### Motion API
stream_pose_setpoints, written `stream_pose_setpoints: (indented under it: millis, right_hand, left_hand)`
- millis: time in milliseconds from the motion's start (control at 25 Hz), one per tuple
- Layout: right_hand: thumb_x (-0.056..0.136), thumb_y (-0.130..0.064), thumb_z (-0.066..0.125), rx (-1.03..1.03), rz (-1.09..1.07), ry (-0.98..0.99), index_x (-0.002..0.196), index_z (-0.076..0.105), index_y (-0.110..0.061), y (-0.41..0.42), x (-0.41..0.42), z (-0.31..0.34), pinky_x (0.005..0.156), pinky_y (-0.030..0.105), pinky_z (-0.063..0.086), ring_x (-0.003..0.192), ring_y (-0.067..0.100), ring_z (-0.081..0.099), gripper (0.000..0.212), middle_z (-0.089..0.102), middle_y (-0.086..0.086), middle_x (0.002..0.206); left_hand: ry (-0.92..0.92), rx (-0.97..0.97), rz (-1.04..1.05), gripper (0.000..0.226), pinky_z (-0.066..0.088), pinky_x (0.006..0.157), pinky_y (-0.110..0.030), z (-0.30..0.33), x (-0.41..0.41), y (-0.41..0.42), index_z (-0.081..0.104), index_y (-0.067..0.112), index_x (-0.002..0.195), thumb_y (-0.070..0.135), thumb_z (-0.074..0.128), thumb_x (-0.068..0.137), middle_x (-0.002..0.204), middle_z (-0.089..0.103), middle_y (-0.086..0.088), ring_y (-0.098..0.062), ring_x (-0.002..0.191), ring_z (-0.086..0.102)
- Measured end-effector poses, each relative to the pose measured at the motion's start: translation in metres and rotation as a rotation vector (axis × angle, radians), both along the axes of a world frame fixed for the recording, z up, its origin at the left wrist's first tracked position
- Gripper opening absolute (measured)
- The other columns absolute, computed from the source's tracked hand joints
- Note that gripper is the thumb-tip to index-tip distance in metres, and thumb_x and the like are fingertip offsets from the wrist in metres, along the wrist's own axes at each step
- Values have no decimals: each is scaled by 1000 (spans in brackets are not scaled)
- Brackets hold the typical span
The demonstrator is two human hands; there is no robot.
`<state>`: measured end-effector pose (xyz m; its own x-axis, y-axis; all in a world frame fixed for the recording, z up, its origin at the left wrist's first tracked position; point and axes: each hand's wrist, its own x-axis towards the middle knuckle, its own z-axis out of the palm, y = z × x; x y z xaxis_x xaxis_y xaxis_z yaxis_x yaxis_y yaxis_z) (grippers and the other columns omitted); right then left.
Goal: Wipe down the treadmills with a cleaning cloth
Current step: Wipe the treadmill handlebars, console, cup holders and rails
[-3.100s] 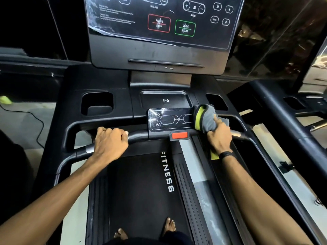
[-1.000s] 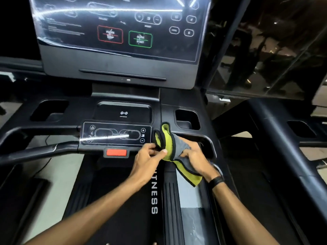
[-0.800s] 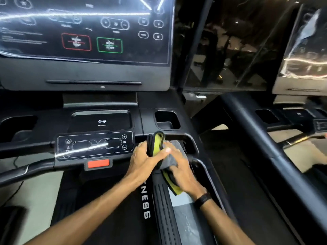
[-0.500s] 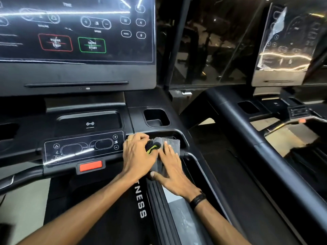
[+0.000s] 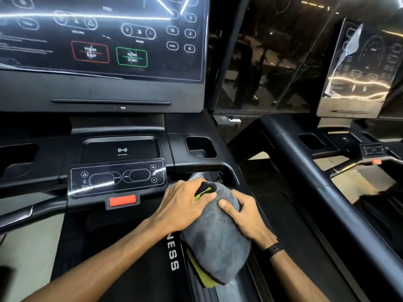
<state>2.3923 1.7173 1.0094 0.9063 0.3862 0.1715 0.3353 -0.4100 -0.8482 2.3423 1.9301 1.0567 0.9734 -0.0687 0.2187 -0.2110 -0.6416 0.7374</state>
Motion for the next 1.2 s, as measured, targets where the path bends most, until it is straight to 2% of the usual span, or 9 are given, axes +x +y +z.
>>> stream_pose_setpoints:
  millis: [120, 200, 280, 360, 560, 720, 880, 1040, 1200]
  right_hand:
    - [74, -77, 71, -226, 95, 99, 71, 62, -22, 13, 25, 24, 60, 45, 52, 58, 8, 58, 56, 64, -9, 65]
    - [65, -89, 64, -422, -2, -36, 72, 57, -20, 37, 52, 41, 62, 41, 49, 61, 6, 57, 70, 60, -11, 63]
    - [72, -88, 55, -595, -127, -280, 92, 60, -28, 68, 75, 46, 78, 39, 46, 84, 13, 61, 63, 64, -12, 83]
    - [86, -78, 46, -762, -115, -411, 126, 55, -26, 96, 80, 27, 98, 45, 38, 115, 21, 53, 67, 59, -4, 121]
    - [87, -73, 54, -534, 238, -276, 143, 47, -14, 89, 61, -36, 110, 44, 36, 129, 24, 52, 82, 57, 4, 139]
    - [54, -99, 52, -799, 256, -375, 149, 37, -17, 98, 63, -41, 111, 45, 36, 131, 21, 46, 127, 49, -1, 144]
    - [56, -84, 66, -829, 301, -346, 108, 55, -23, 122, 81, -25, 76, 39, 48, 95, 29, 66, 81, 69, 0, 102]
    - [50, -67, 85, -816, 539, 57, 92, 66, -23, 130, 110, -3, 81, 37, 55, 89, 24, 68, 64, 73, -4, 93]
    - [60, -74, 54, -769, 318, -328, 84, 50, -26, 118, 87, -31, 61, 34, 42, 79, 29, 67, 54, 69, -2, 83]
  left_hand:
    - [149, 153, 180, 34, 44, 72, -36, -3, 4, 12, 57, 28, 87, 60, 47, 91, 82, 64, 6, -24, 91, 64]
    - [181, 289, 339, 35, 41, 78, -39, 0, 18, 21, 60, 25, 98, 57, 46, 95, 101, 68, -5, -33, 104, 63]
    - [137, 471, 460, 39, 45, 81, -41, 4, 33, 33, 56, 17, 114, 51, 45, 99, 112, 67, -13, -37, 108, 63]
    - [101, 541, 522, 36, 48, 78, -42, 7, 39, 46, 46, 14, 119, 44, 47, 100, 111, 67, -13, -37, 104, 66]
    - [75, 541, 532, 24, 48, 75, -41, -9, 20, 75, 52, 17, 113, 37, 48, 99, 103, 71, -8, -35, 97, 68]
    - [102, 553, 530, 23, 46, 71, -37, -23, 10, 74, 58, 21, 113, 35, 45, 100, 104, 72, -1, -29, 96, 69]
    - [30, 496, 561, 15, 32, 57, -28, -27, 8, 69, 67, 19, 98, 28, 55, 97, 84, 71, 2, -21, 72, 68]
    - [-17, 451, 508, 9, 40, 59, -32, -27, 17, 54, 66, 18, 90, 22, 59, 92, 81, 67, 3, -23, 72, 65]
    - [-40, 531, 469, 18, 43, 85, -40, -33, 27, 36, 67, 16, 105, 21, 56, 91, 100, 63, -3, -26, 97, 58]
